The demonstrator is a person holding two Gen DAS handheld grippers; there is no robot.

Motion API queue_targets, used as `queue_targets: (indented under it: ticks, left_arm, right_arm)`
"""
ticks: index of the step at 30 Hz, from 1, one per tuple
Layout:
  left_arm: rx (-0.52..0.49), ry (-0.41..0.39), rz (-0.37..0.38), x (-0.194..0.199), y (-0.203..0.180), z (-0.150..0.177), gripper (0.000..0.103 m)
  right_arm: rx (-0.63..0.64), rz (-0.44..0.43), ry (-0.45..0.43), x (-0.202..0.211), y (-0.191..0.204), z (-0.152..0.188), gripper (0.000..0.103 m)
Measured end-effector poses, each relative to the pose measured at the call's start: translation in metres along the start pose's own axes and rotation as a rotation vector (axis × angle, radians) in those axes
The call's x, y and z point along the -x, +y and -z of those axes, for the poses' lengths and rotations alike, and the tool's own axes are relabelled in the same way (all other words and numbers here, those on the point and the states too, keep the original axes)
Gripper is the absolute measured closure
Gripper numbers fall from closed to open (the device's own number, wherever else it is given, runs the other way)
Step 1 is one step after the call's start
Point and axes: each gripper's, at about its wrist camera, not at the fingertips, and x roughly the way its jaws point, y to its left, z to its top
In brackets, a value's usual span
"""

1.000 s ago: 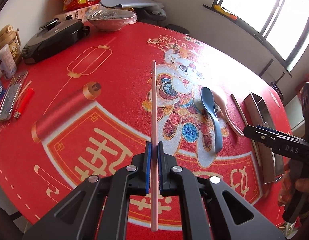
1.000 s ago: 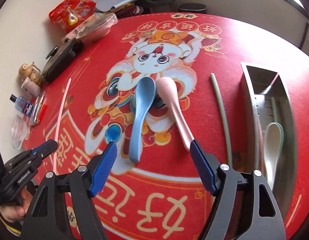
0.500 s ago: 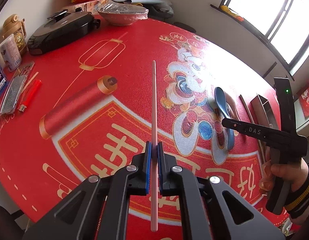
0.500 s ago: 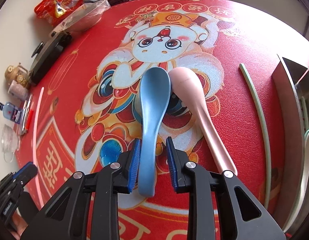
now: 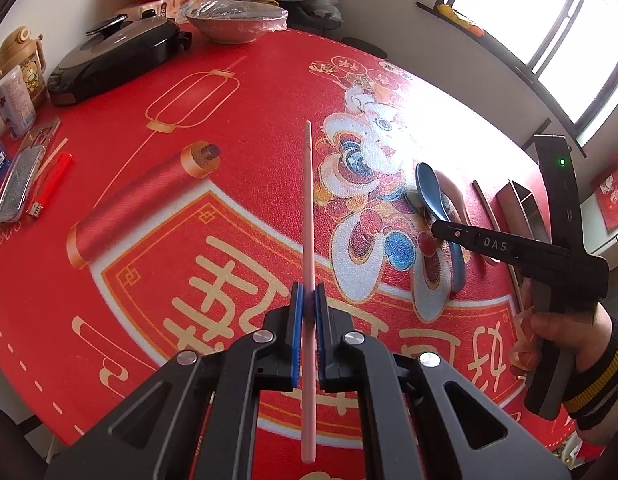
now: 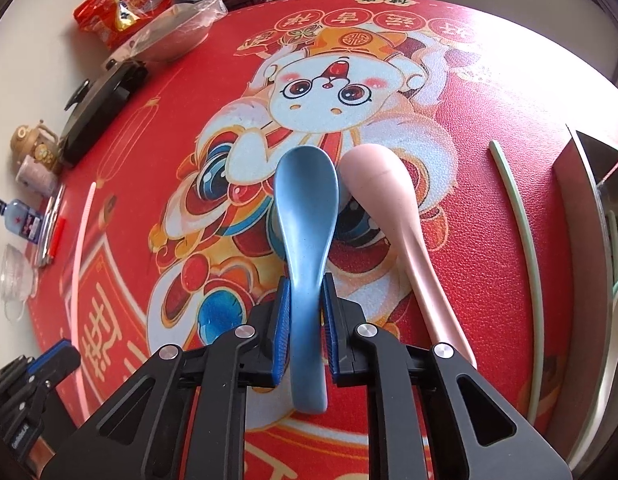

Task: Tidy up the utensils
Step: 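Grasp and lift the blue spoon with the right gripper while the left holds the pink chopstick, then lower the blue spoon into the caddy with the right gripper while the left carries the pink chopstick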

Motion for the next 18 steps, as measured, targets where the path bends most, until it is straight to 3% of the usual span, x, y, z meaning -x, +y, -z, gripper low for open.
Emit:
queue_targets:
  ticks: [11, 18]
  left_arm:
    - [-0.036, -0.003, 0.026, 0.0, -0.023, -0.003, 0.097]
    - [-0.088, 0.004, 0.065, -0.005, -0.054, -0.008, 0.097]
  right_arm:
    - [-0.079, -0.191, -0.075, 0.052, -0.015, 0.04, 0.088]
    - [-0.145, -0.135, -0.211, 0.111, -0.067, 0.056, 0.088]
